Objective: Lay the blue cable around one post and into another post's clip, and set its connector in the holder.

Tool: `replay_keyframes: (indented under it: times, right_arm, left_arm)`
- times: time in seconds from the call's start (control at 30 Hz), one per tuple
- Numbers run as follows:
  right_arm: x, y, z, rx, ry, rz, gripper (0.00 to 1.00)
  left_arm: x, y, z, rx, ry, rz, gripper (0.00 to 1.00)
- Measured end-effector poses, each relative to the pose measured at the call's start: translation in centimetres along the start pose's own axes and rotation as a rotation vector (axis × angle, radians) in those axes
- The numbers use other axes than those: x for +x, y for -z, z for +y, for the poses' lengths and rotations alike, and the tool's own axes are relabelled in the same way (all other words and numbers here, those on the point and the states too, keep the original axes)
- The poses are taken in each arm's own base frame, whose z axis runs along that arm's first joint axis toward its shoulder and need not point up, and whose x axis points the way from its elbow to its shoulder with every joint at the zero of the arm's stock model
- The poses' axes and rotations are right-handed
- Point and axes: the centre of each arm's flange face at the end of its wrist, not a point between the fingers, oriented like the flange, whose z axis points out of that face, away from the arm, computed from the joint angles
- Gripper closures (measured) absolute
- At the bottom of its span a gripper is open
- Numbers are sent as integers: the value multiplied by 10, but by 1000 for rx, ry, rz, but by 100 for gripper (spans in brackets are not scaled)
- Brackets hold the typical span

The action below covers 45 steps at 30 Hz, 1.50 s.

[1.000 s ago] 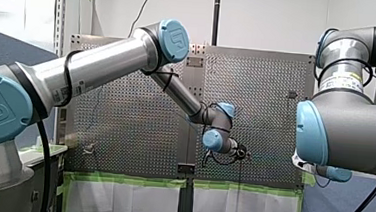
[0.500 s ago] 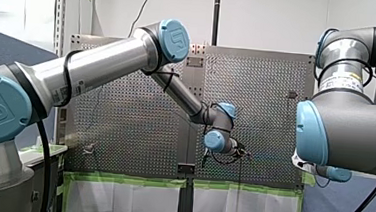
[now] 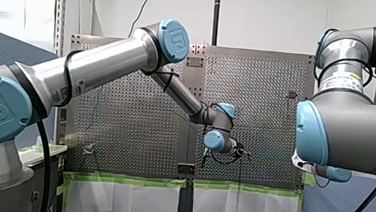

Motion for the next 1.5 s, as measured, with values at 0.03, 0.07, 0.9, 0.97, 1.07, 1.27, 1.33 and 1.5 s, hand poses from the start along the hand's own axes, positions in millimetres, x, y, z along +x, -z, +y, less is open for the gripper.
replay_keyframes:
  times: [0.03,0.07,0.9,0.97,1.07,1.27,1.33,1.5]
  right_arm:
    - [0,0,0,0,0,0,100]
    - [0,0,0,0,0,0,100]
    - [0,0,0,0,0,-1,100]
    - [0,0,0,0,0,-1,100]
    - [0,0,0,0,0,-1,100]
    - [-1,0,-1,2,0,-2,100]
    - [0,-1,-2,3,0,-2,100]
    - [-1,-2,-4,6,1,-2,100]
  left_arm:
    - [0,0,1,-8,7,1,0]
    - [0,0,2,-14,13,1,0]
    - [0,-1,6,-31,39,4,0]
    - [0,0,6,-34,41,4,0]
    - [3,1,7,-43,40,10,0]
    - [-6,11,12,-56,43,-7,0]
    - [-13,15,12,-56,46,-25,0]
    - [-28,24,14,-60,52,-64,0]
